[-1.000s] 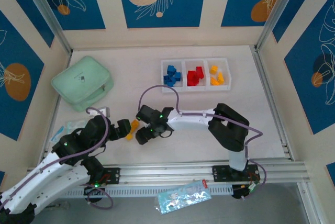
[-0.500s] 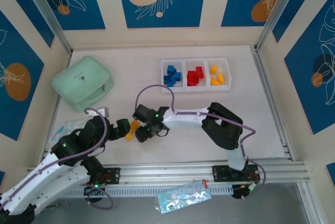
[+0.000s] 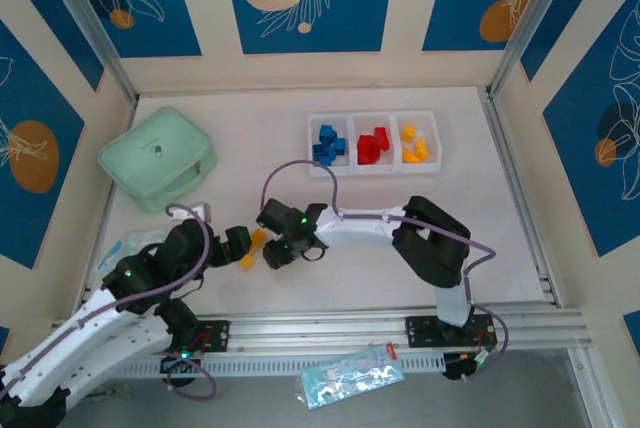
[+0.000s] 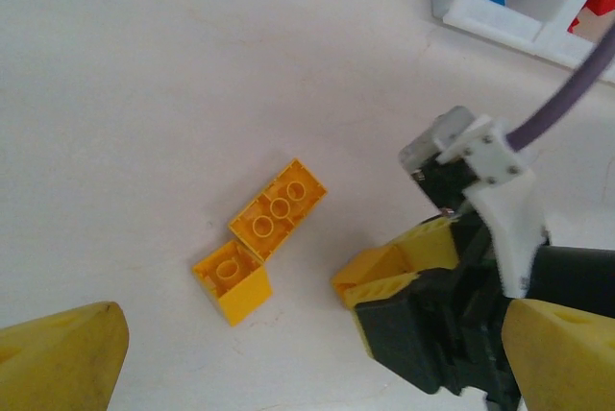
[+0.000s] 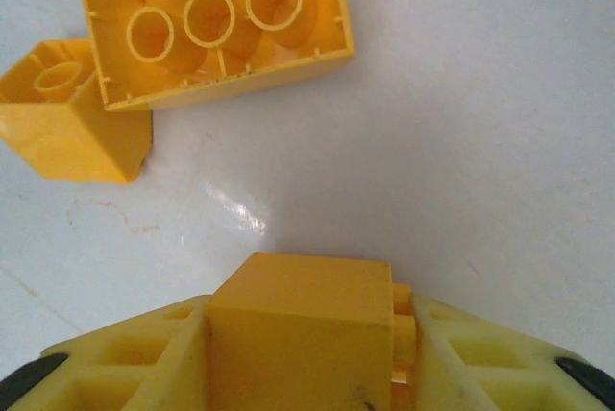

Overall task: Sort the legos into containers by color
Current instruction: Place the lego in the container.

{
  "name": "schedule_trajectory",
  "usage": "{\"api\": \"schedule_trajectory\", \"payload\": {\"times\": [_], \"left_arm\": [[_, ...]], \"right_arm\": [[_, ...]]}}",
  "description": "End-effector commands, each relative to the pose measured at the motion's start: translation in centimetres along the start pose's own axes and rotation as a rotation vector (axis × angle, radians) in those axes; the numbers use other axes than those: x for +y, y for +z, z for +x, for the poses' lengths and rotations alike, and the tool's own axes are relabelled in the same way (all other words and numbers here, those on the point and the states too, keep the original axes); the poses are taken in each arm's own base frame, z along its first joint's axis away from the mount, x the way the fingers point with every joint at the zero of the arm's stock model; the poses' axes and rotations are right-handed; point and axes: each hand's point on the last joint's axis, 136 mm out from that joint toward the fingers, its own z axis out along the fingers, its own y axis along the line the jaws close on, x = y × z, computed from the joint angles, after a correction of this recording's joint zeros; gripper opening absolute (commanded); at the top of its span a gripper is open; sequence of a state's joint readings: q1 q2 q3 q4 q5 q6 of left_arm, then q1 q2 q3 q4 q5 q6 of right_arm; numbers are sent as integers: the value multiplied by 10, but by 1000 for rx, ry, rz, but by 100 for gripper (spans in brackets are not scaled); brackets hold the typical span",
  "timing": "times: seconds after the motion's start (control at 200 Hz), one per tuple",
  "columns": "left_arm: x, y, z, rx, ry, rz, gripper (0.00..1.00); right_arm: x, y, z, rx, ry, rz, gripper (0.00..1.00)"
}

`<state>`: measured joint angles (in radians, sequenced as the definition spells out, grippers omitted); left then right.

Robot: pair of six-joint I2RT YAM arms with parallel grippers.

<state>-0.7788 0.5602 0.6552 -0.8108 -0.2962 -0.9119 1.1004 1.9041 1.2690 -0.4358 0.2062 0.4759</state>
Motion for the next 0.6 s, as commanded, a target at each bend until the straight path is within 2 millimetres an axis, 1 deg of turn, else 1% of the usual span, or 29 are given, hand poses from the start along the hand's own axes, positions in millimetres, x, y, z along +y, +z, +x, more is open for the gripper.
{"api": "schedule_trajectory", "payload": {"times": [0.0,0.08,0.235,0.43,0.595], "left_arm": [[-11,-3,-9,-12,10,30,99],[-20,-2,-13,-13,18,56,99],[-36,6,-18,-8,46,85,99],[-63,19,-25,-7,76,152,99],[-90,32,-33,2,114,211,99]], "right_arm": [[-14,-33,-10,-63,47,11,45],[-34,-50,-10,-83,99,41,44],[-79,-84,-11,-126,223,71,42],[-148,-128,-12,-180,381,173,42],[-203,-165,-24,-250,493,235,42]]}}
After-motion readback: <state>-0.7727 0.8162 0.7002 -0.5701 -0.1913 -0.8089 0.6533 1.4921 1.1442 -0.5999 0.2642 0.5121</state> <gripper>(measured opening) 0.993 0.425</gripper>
